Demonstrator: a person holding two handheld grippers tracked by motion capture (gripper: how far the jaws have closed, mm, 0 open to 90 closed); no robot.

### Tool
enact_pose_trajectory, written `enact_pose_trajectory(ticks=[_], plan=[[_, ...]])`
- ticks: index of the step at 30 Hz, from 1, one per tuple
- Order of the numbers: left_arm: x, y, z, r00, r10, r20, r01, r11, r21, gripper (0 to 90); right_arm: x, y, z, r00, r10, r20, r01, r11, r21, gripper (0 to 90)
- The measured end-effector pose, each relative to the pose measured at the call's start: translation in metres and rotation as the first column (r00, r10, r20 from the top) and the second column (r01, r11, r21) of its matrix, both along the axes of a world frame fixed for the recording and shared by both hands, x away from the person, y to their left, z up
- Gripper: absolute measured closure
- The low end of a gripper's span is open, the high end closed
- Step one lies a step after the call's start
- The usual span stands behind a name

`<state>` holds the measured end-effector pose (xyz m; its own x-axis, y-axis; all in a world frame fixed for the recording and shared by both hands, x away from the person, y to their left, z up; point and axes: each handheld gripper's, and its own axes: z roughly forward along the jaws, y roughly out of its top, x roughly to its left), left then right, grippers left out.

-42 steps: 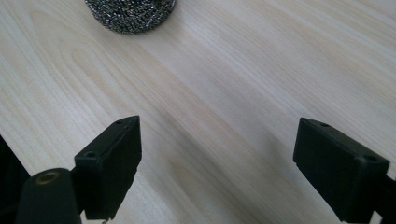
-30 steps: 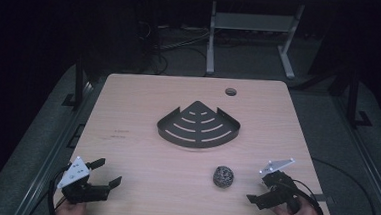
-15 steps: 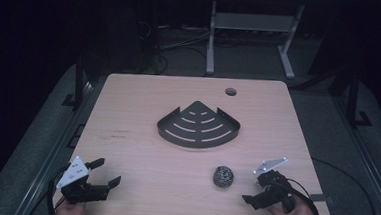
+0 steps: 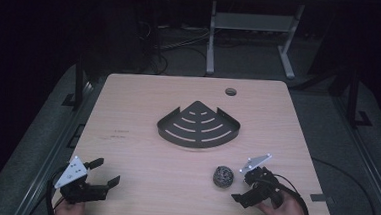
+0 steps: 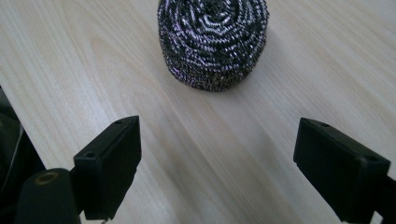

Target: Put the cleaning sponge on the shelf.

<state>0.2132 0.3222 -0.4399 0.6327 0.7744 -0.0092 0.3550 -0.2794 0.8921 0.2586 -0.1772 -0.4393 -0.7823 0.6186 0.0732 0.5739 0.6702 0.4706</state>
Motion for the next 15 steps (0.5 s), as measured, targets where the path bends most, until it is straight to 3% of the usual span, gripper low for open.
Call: enact_pose_trajectory(ticks=[15], plan=[[0.0, 0.0, 0.001, 1.0, -0.001, 0.003, 0.001, 1.0, 0.001, 13.3, 0.011, 0.022, 0.002, 0.9991, 0.041, -0.005, -0.041, 0.999, -0.03, 14.7]])
